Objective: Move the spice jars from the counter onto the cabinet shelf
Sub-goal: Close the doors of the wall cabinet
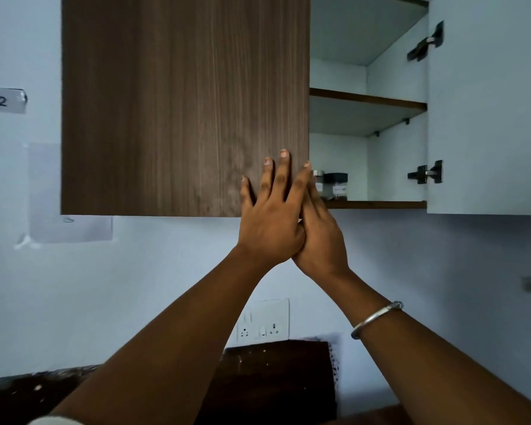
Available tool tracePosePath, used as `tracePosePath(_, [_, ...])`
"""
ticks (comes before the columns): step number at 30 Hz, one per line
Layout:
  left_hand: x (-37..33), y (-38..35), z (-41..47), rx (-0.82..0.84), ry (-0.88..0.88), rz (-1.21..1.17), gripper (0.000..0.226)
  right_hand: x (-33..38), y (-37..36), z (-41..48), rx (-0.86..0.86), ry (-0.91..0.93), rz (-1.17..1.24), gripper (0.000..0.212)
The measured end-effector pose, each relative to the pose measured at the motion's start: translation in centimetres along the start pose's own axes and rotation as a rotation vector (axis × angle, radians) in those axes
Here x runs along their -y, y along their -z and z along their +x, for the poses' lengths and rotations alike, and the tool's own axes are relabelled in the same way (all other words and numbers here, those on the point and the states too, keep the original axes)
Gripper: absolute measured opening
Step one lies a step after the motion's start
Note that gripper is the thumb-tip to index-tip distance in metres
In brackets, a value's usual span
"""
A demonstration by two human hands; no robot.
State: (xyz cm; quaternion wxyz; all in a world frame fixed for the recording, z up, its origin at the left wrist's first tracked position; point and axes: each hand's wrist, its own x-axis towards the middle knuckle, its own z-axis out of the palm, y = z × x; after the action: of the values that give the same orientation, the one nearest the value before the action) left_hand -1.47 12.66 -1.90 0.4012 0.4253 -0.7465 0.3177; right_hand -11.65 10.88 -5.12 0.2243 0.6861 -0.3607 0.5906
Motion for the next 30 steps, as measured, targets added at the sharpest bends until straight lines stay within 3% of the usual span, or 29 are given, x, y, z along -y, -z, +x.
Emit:
tracePosePath(6, [1.4,-7.8,3.3,-0.111,0.063,0.077,0.071,-7.2,-4.4,1.9,0.094,0.064,-0.228,0.080])
tracePosePath(18, [4.8,-15.4,6.3,-0.170,0.090,0.294,0.068,-13.2,-10.9,4.1,0.026,0.125,-0.318,0.093])
tracePosePath(25, [6.1,-17.5,6.9,-0.141,0.096,0.381,0.071,-14.2,-11.5,4.9,0.313,0.063,-0.326,0.095])
tracePosePath(30, [6.0,-18.0,6.5,-0.063,0.108,0.411,0.071,-14.3,-10.8,4.5,0.398,0.075,-0.383,0.090])
